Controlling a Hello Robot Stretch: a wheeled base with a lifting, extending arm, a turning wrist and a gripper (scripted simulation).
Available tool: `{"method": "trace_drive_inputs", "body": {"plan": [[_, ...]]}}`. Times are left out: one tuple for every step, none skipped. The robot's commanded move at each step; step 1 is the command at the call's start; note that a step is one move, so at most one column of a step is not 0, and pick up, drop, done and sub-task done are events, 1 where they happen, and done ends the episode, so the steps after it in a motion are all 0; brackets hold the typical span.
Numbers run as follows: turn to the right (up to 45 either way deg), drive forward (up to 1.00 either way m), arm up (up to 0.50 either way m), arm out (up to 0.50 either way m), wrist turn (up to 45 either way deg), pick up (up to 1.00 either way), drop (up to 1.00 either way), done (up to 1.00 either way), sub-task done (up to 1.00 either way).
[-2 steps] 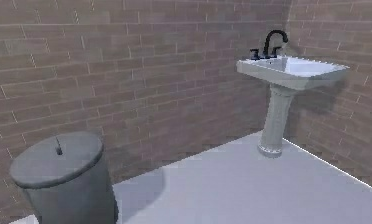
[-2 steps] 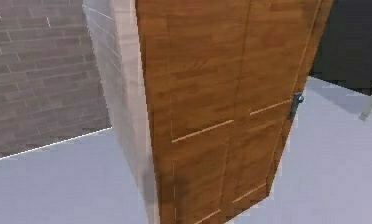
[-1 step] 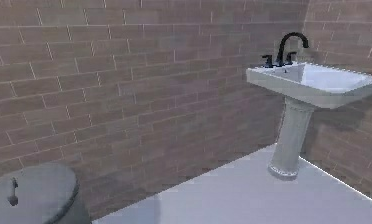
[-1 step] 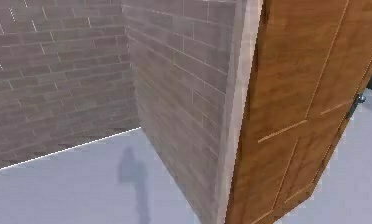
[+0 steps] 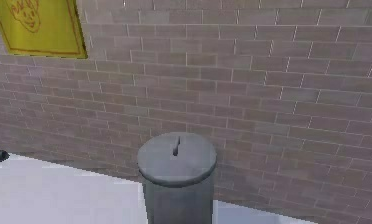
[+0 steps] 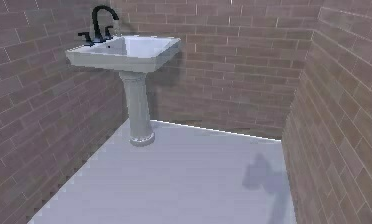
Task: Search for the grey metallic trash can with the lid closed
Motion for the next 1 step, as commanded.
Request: {"method": "trace_drive_inputs", "body": {"plan": [[0.0, 0.00, 0.00, 0.00, 0.0, 0.00, 0.00, 1.00, 0.00]]}}
